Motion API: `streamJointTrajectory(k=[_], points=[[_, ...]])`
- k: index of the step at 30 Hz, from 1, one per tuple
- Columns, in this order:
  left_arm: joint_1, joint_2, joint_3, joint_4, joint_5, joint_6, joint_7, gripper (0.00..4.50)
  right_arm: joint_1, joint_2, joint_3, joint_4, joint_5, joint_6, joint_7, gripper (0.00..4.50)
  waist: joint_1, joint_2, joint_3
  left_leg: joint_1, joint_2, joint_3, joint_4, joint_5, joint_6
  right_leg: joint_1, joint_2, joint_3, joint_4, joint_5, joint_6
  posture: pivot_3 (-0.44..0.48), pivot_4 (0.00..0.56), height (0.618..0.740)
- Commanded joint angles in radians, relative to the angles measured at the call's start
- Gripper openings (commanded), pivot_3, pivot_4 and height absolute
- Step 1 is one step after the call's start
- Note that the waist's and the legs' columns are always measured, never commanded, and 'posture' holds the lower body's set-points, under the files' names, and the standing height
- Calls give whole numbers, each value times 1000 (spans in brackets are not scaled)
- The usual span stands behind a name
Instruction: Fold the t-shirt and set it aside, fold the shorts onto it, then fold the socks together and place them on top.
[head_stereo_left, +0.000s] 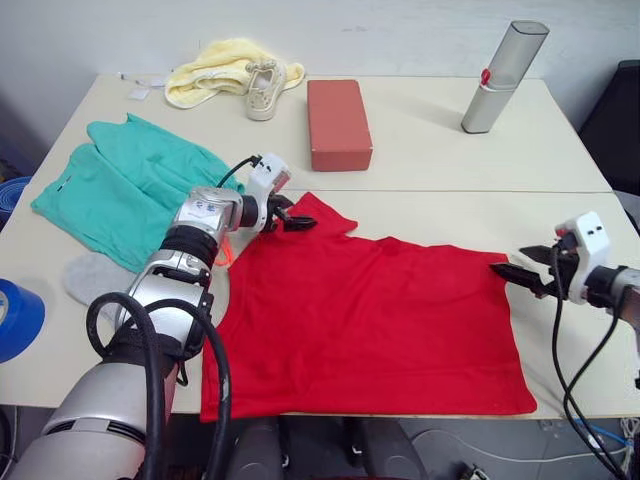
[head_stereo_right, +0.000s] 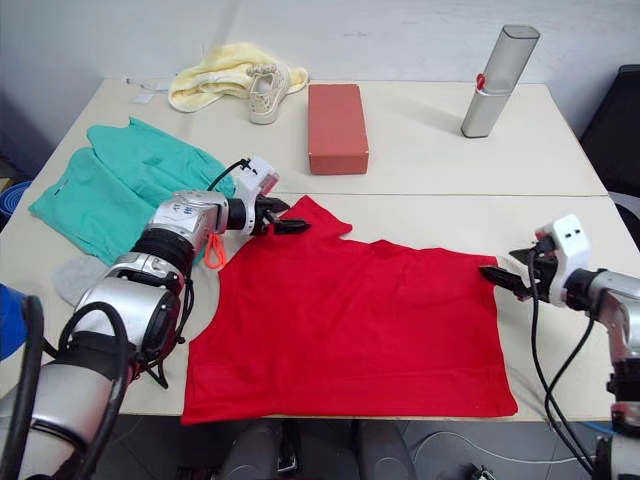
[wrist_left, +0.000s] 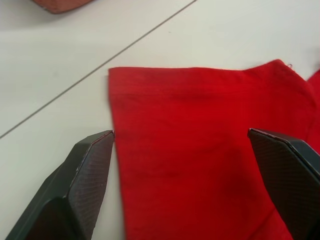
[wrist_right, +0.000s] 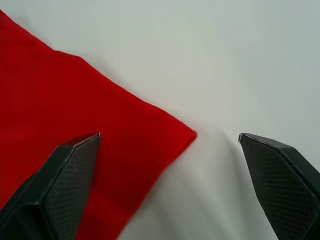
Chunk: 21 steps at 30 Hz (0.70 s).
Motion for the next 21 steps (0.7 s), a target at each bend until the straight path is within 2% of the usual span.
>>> streamJointTrajectory(k=[1,3,5,7,17,18,21], points=[[-27,9,18,22,31,4,17,4479,-53,14,21,58,-26,27,-12,4500,-2,0,0,0,0,0,1,0,0,0,0,0,0,0,0,0,150,740],[-29,7,28,30,34,16,14,4496,-73,13,37,79,-32,48,0,4321,-4,0,0,0,0,2,2,0,0,0,0,0,0,1,2,0,150,740],[-26,6,35,31,37,20,7,4092,-84,12,50,92,-44,42,6,3906,-5,0,0,0,0,2,3,0,1,0,0,0,0,1,2,0,150,740],[-19,7,40,32,49,8,28,3606,-95,15,53,107,-49,34,18,3296,-5,0,0,0,0,2,3,0,1,0,0,0,0,1,2,0,150,740],[10,21,110,10,26,-16,-14,493,-99,26,47,101,-44,-39,69,10,-12,0,0,0,0,2,2,0,0,0,1,-1,0,1,2,0,150,740],[13,25,127,9,16,-9,-4,128,-87,27,36,82,-31,-62,89,0,-13,0,0,0,0,2,2,-1,0,0,1,-1,0,1,2,0,150,740],[34,32,169,-8,-11,-42,-29,58,-53,42,0,42,-20,-181,98,0,-17,0,0,0,-1,2,2,0,0,0,1,-1,0,1,2,0,150,740]])
